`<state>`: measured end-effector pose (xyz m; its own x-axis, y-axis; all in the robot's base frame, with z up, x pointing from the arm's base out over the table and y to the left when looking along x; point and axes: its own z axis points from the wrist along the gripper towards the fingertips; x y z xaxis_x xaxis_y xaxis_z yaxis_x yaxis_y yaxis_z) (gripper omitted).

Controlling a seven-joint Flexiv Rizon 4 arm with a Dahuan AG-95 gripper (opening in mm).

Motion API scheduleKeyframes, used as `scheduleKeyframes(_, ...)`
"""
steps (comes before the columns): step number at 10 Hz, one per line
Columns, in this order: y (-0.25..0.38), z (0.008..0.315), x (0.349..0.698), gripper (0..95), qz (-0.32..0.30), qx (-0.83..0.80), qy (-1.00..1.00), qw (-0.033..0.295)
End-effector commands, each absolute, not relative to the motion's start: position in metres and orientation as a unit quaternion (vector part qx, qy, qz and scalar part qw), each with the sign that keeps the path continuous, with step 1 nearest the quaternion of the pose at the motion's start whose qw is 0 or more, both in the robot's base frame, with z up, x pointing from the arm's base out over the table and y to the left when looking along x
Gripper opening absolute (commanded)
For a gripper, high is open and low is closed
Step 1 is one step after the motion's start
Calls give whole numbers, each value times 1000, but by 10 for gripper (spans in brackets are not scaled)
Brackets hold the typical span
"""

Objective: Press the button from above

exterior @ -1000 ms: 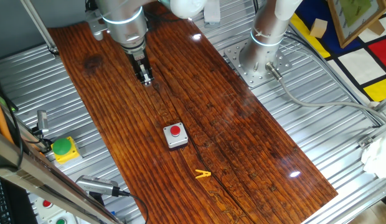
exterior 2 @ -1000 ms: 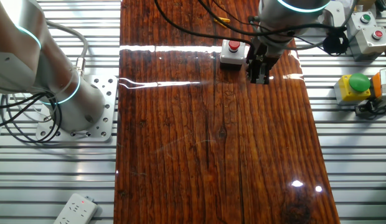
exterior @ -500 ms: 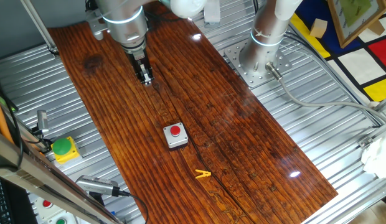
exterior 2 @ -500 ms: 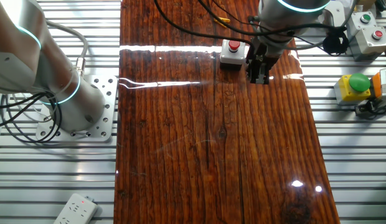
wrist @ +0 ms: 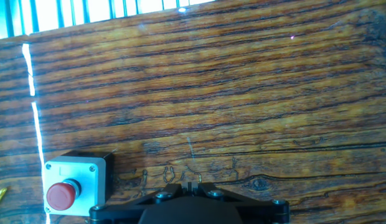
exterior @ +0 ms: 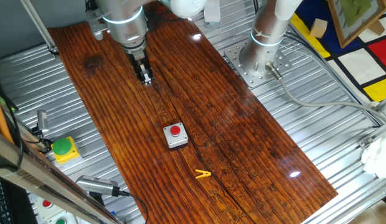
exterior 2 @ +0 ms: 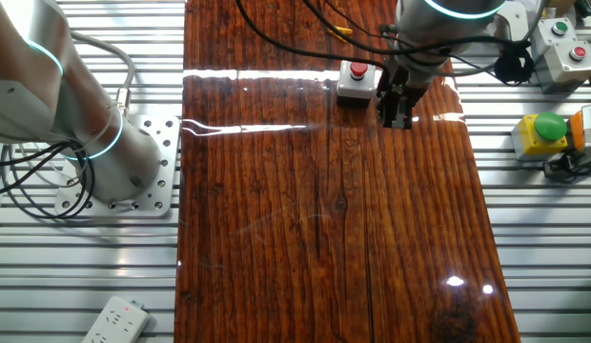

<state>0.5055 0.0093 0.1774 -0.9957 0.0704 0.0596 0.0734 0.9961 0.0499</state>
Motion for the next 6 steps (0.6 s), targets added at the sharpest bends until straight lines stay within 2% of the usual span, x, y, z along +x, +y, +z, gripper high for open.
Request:
scheduleKeyframes(1,9,178,506,0,-26,-36,-999,29)
scheduleKeyframes(2,9,178,506,0,-26,-36,-999,29)
scheduleKeyframes(3,54,168,450,0,-29,-86,-996,-13)
scheduleKeyframes(6,54,165,444,0,-30,-85,-996,-17)
